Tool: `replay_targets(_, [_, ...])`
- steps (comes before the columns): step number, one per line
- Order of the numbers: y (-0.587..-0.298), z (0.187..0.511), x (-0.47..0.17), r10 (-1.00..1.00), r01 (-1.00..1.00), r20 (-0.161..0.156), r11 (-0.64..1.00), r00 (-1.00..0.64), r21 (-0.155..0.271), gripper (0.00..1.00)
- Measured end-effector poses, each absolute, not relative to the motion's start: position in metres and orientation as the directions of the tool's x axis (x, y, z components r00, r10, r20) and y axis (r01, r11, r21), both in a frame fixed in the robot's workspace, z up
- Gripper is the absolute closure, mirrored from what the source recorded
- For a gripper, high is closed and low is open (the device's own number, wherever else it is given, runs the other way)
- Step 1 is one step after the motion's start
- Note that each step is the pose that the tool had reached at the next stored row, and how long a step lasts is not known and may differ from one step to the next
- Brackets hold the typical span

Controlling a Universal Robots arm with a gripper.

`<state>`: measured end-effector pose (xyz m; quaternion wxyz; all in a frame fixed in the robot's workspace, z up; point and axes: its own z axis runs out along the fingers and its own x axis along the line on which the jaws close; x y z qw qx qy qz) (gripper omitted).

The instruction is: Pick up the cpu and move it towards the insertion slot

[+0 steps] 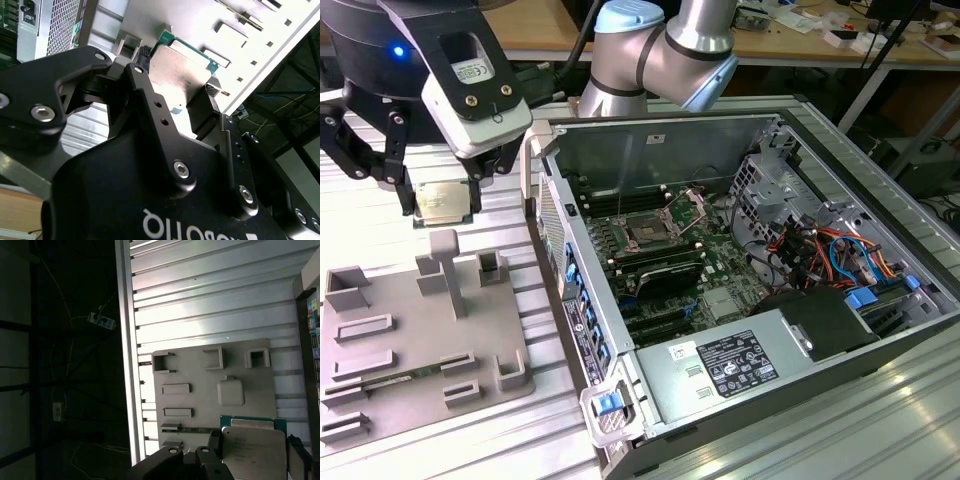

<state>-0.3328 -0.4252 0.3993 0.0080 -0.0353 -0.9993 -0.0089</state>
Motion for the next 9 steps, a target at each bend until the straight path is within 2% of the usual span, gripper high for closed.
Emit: replay_targets(9, [-0.4252, 0.3993, -0.3275, 0.070, 0.071, 0.017, 0.997, -0.997, 0.017, 0.45])
